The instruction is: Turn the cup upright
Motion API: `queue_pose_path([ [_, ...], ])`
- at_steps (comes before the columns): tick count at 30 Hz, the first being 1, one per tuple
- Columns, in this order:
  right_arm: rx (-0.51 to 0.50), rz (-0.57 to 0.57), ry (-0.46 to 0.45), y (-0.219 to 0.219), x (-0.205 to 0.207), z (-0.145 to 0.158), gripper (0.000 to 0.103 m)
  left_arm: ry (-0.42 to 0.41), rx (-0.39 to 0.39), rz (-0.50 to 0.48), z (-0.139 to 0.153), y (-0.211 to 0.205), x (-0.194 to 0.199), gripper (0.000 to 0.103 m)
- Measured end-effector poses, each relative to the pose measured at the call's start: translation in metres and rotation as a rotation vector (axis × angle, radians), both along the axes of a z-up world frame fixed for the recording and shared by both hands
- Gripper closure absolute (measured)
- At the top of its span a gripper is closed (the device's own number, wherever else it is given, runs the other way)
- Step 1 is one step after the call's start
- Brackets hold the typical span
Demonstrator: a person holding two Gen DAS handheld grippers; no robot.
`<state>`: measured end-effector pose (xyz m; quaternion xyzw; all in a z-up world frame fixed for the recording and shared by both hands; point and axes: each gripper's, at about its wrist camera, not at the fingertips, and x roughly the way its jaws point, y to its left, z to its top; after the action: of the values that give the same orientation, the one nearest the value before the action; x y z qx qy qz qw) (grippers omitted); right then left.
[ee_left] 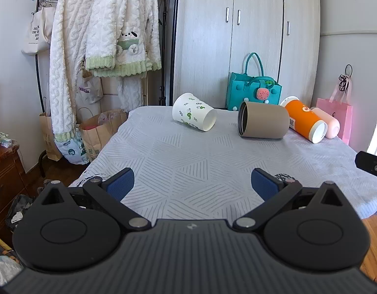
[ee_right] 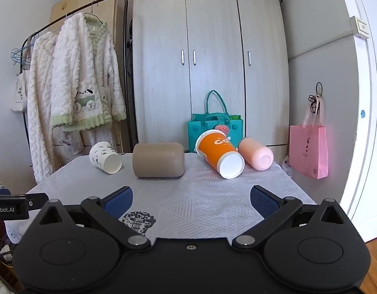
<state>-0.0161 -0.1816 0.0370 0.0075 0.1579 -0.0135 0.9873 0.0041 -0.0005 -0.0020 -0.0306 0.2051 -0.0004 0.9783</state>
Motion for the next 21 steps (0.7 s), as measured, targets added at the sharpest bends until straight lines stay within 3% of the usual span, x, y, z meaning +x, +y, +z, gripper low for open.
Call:
queue_pose_path([
  [21, 0.013, 0.021, 0.031, 0.0063, 0.001, -0.0013, 0.0, -0.03, 0.011, -0.023, 0.0016, -0.002, -0.0079, 0.0],
])
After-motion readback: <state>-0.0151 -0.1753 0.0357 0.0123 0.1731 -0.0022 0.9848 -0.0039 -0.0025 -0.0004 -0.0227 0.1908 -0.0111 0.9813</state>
